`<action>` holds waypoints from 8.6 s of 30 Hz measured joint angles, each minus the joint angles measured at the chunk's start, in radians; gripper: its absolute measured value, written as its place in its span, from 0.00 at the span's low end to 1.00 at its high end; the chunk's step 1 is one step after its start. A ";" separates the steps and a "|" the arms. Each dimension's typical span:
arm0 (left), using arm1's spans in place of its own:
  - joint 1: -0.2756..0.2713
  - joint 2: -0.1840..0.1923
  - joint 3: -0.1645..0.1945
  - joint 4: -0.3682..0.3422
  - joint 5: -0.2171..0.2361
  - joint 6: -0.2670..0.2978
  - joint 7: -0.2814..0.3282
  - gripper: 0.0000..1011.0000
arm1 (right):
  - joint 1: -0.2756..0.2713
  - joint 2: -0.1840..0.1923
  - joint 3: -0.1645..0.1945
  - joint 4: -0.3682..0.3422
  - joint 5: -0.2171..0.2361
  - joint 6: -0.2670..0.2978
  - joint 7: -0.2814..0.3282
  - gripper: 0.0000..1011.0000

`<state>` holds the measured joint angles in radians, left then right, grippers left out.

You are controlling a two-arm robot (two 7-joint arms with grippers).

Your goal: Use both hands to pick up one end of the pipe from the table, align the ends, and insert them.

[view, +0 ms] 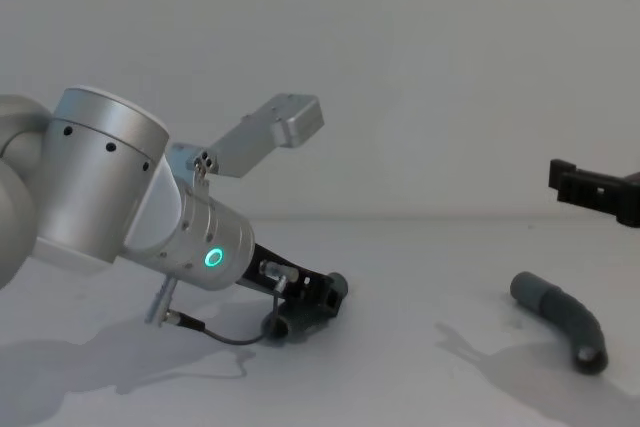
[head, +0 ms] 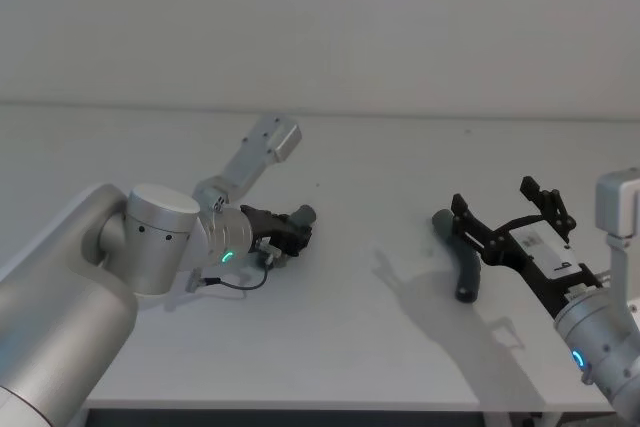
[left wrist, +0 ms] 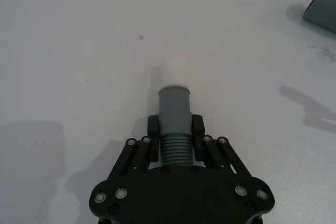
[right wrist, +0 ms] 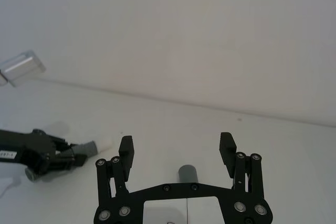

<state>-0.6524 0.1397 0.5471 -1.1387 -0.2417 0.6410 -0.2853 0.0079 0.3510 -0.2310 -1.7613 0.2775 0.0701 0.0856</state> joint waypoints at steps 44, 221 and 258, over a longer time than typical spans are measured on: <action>0.000 0.000 0.000 0.001 0.000 0.001 -0.001 0.34 | 0.185 -0.008 -0.018 0.076 0.023 0.556 0.069 0.99; -0.221 0.302 0.198 -0.079 -0.045 -0.390 -0.730 0.34 | 0.350 0.344 -0.070 0.170 0.081 0.145 0.859 0.27; -0.276 0.321 0.263 -0.032 -0.106 -0.454 -0.919 0.34 | 0.483 0.402 -0.201 0.230 0.038 0.152 1.006 0.27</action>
<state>-0.9289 0.4605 0.8102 -1.1707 -0.3473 0.1873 -1.2046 0.4912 0.7526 -0.4316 -1.5309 0.3152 0.2221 1.0917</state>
